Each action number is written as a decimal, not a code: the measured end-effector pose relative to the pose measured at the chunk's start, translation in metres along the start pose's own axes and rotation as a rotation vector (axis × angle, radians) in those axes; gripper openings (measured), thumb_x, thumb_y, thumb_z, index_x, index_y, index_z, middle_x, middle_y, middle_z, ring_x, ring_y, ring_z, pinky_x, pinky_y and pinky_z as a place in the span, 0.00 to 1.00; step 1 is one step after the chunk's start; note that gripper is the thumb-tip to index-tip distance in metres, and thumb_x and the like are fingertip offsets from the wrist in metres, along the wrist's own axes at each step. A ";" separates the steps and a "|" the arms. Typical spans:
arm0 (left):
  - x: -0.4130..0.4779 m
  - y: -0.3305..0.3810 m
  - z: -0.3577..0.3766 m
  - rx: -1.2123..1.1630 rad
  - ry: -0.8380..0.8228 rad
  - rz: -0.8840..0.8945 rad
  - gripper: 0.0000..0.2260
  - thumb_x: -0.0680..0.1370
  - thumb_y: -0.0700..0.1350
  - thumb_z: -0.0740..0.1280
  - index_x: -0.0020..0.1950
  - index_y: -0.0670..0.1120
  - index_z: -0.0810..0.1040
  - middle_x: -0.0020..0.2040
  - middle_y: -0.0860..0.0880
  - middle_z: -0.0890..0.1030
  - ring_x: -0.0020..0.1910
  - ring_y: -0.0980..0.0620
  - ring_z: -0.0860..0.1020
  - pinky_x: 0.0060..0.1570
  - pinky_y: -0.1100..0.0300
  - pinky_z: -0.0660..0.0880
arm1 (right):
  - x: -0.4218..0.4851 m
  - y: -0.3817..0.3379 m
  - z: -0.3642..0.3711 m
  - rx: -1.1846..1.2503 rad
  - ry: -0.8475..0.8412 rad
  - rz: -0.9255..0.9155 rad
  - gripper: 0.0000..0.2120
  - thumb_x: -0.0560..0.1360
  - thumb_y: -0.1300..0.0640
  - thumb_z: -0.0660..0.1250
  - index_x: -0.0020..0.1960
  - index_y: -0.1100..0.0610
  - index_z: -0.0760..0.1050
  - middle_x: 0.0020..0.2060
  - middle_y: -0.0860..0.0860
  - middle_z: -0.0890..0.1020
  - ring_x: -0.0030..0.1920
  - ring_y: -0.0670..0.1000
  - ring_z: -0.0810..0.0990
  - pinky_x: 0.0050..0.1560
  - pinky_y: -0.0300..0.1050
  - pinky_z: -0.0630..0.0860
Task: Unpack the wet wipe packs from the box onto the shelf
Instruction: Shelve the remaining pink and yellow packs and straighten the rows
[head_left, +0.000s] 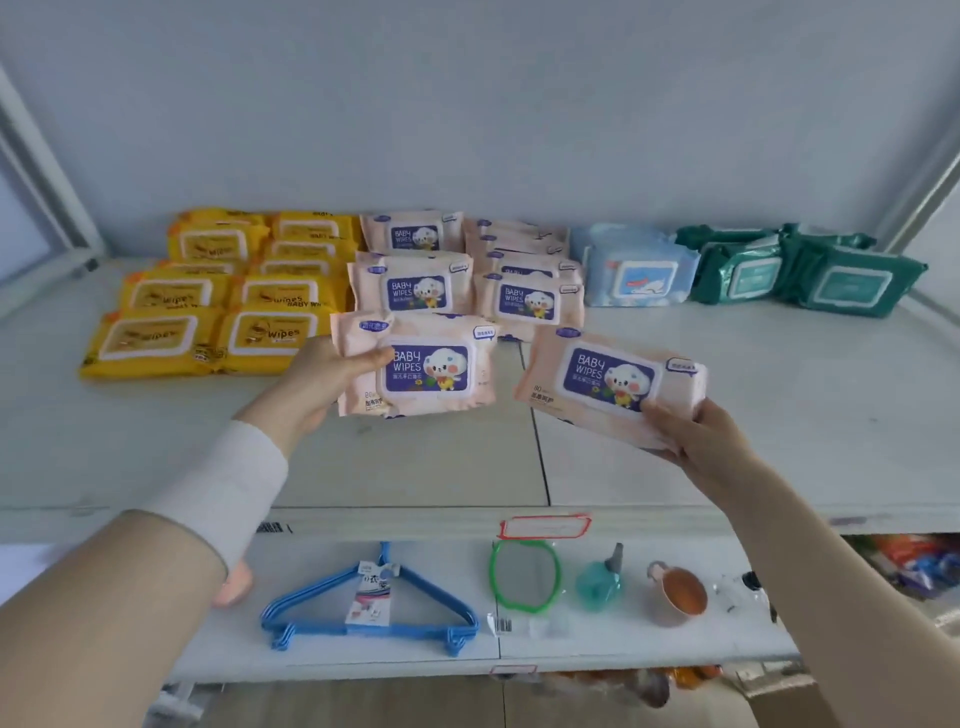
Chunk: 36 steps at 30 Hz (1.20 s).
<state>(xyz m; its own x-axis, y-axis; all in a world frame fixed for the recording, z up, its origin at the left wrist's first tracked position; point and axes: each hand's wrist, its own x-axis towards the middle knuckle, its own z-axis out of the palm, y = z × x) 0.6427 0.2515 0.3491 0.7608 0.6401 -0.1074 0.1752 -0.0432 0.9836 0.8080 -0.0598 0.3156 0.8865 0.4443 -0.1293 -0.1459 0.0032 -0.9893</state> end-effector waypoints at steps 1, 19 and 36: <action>0.013 0.001 0.002 0.009 0.009 0.001 0.08 0.74 0.37 0.68 0.51 0.45 0.78 0.50 0.48 0.81 0.39 0.57 0.80 0.39 0.63 0.76 | 0.016 -0.005 0.009 -0.037 0.002 -0.003 0.49 0.43 0.40 0.82 0.60 0.58 0.73 0.50 0.54 0.83 0.46 0.51 0.84 0.38 0.43 0.82; 0.143 0.013 0.000 0.877 0.144 0.307 0.32 0.73 0.44 0.71 0.73 0.45 0.61 0.71 0.45 0.67 0.70 0.47 0.66 0.67 0.55 0.65 | 0.152 -0.028 0.076 -1.196 0.232 -0.114 0.45 0.68 0.48 0.73 0.75 0.58 0.52 0.72 0.61 0.57 0.72 0.61 0.53 0.71 0.55 0.54; 0.160 0.064 -0.254 1.346 -0.394 -0.016 0.22 0.76 0.50 0.67 0.68 0.47 0.69 0.62 0.46 0.77 0.60 0.47 0.76 0.59 0.58 0.69 | 0.054 -0.047 0.412 -1.493 -0.664 -0.591 0.30 0.73 0.42 0.65 0.70 0.54 0.64 0.65 0.54 0.71 0.67 0.56 0.68 0.65 0.52 0.68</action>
<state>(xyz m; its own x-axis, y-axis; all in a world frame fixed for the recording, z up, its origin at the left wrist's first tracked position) 0.6173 0.5461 0.4317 0.8368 0.4028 -0.3709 0.4716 -0.8743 0.1146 0.6818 0.3331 0.3827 0.2941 0.9517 -0.0879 0.9416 -0.3043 -0.1443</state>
